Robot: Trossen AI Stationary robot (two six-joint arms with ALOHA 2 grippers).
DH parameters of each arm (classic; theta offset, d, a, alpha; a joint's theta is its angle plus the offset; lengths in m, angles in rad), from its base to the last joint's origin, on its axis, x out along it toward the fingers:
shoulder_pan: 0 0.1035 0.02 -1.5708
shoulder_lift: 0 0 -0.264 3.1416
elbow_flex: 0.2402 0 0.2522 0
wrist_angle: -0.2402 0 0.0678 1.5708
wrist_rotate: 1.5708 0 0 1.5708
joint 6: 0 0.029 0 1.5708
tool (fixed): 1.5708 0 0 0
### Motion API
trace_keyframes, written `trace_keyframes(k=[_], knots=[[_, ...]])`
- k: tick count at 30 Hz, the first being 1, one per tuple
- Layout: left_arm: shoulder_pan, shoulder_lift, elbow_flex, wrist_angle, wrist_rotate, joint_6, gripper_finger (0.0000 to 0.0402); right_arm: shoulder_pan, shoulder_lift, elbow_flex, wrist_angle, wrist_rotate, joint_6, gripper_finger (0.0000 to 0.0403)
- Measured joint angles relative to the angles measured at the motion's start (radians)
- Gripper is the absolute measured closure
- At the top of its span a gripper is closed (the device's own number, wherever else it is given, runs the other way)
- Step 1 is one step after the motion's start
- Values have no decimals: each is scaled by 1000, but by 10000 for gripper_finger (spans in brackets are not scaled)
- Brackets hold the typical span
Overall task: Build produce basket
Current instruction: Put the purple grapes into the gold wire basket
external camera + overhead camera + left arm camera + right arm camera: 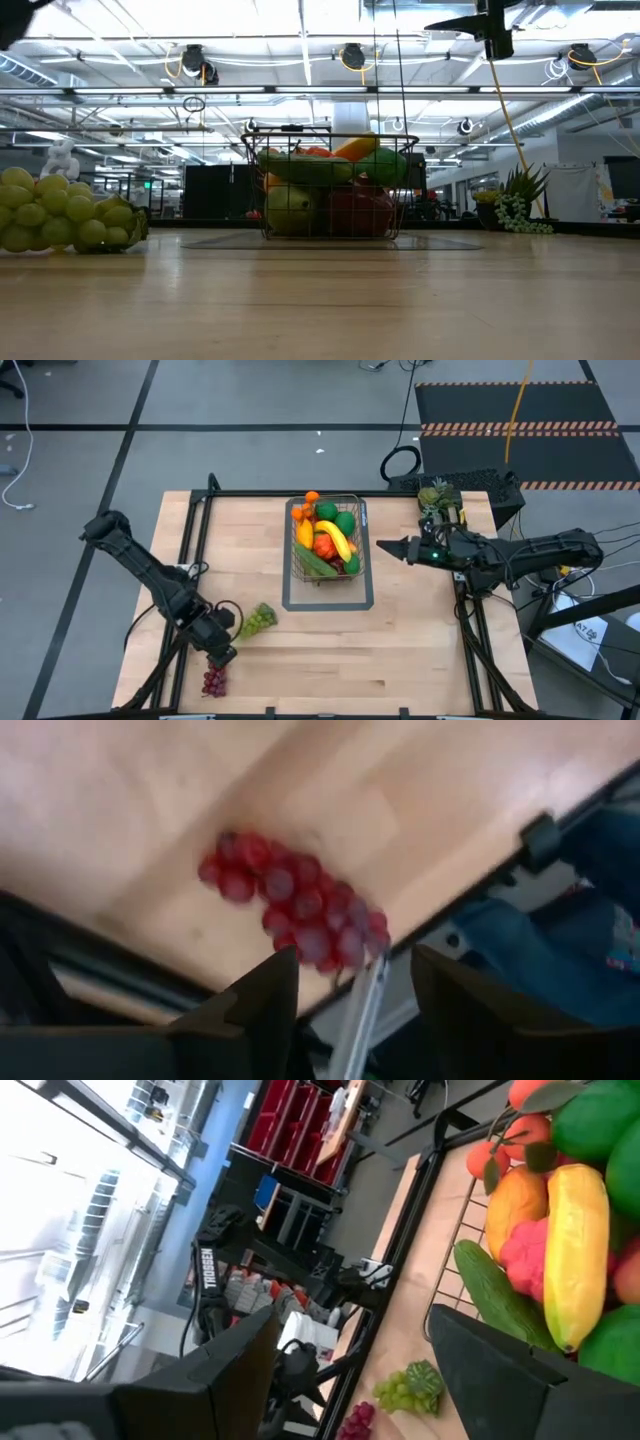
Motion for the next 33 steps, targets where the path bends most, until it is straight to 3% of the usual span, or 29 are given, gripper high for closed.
trace_keyframes(k=[4, 14, 24, 33], knots=[[-44, 20, 0, 83, 44, -91, 220, -1, -12, 0, -1, -27, -7, 149], [-111, 145, 2, 387, 39, -310, 247, -9, -72, 0, -31, -142, -122, 149], [-124, 230, 5, 349, 39, -456, 286, -9, -112, 0, -54, -170, -233, 149], [-123, 230, 4, 249, -19, -505, 291, -9, -137, 0, -91, -294, -255, 149]])
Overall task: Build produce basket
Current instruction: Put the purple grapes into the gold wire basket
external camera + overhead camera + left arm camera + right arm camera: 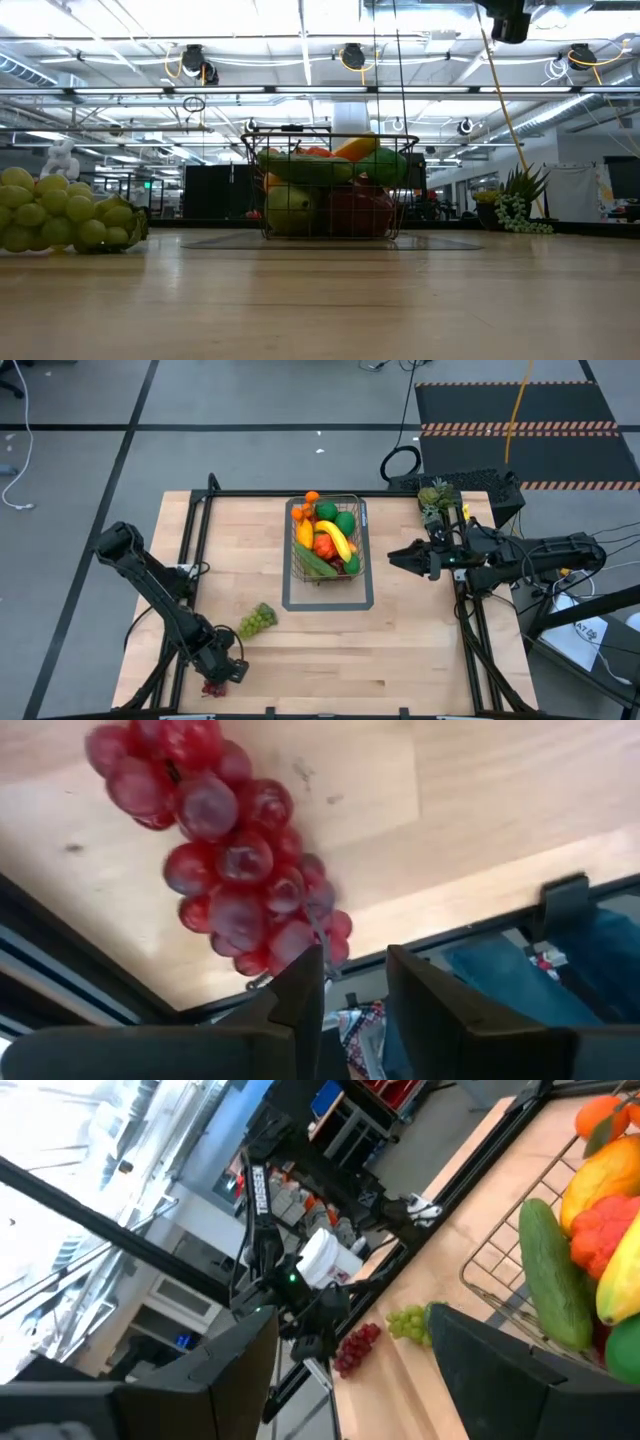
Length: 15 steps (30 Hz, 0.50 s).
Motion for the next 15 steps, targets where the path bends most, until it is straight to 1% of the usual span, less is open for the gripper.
trace_keyframes(k=[2, 11, 15], knots=[[0, 0, 0, -17, 0, -1, 291, 0, -5, 0, -3, -22, 0, 149], [0, 6, -2, -46, 8, -19, 291, 0, -20, 0, 0, -24, -8, 149], [-2, 43, -2, -20, 52, -15, 291, 0, -27, 0, 1, -24, -15, 149]])
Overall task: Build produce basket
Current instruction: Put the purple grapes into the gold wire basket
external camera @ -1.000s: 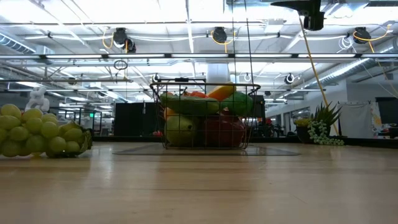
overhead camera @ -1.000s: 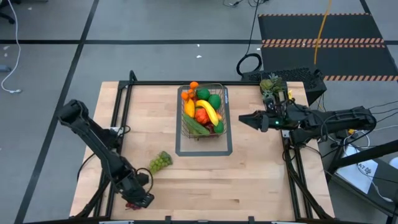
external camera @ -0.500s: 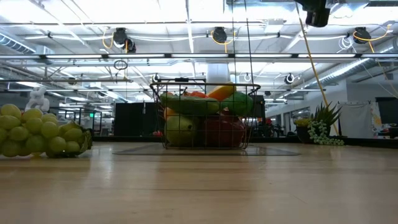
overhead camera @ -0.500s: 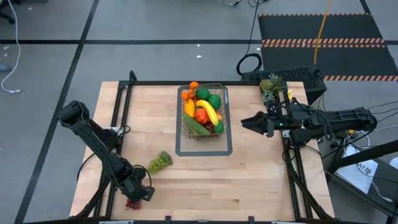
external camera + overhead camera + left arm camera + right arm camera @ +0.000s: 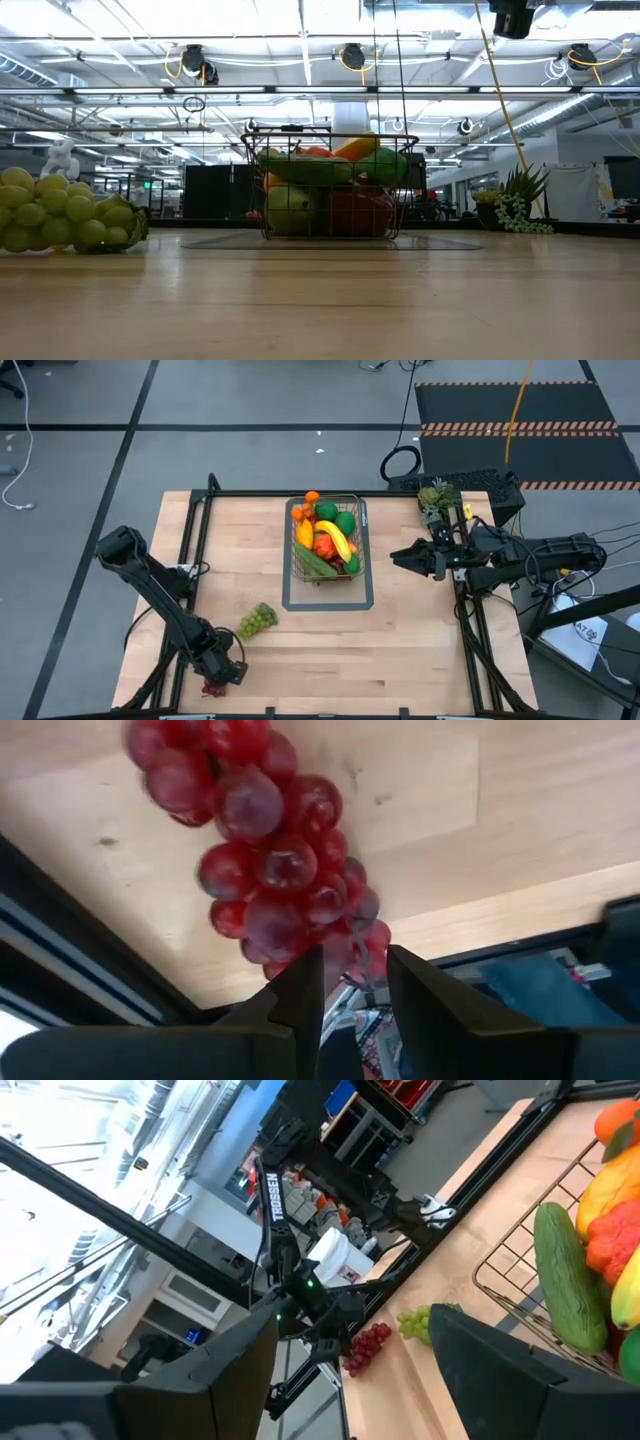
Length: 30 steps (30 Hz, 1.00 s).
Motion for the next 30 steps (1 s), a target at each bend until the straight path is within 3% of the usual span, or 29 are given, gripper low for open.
trace_keyframes(k=[9, 21, 30], knots=[[7, 82, 0, 56, 23, 20, 291, 1, -9, 0, -1, -20, -11, 149], [17, 72, 0, 47, 15, 20, 295, 1, -10, 0, -1, -29, -3, 149], [21, 72, 0, 60, -26, 64, 387, 1, -10, 0, -1, -26, -18, 149]])
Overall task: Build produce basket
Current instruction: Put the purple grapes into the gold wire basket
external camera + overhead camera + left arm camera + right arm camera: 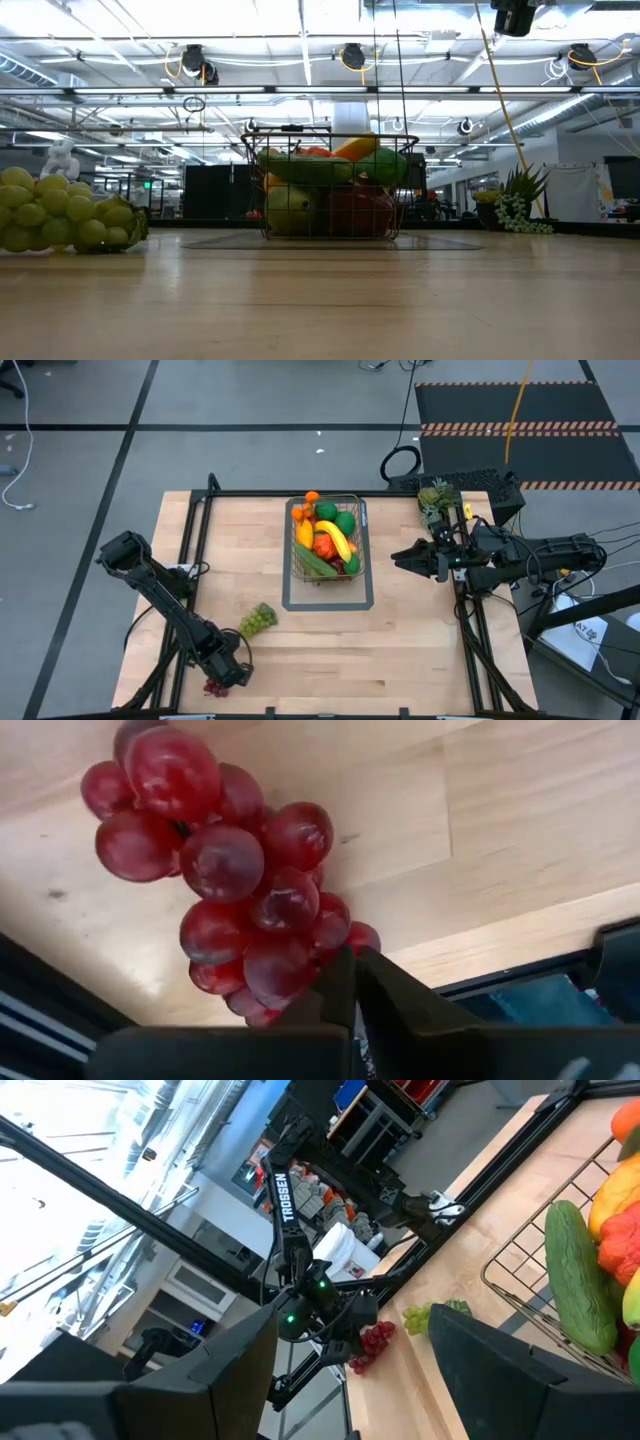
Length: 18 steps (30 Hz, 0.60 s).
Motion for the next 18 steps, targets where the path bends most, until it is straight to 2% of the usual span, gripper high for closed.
trace_keyframes(k=[6, 10, 13, 18], knots=[[17, 0, 0, 61, -3, 15, 393, 0, 0, 0, 0, 0, -3, 149], [43, 0, 43, 67, -5, 51, 397, 0, 0, 0, 0, 1, -8, 149], [67, 0, 102, 35, -44, 93, 396, 0, 0, 0, 0, 3, -8, 149], [119, 0, 242, -90, -165, 179, 397, 0, 0, 0, -1, 4, -34, 149]])
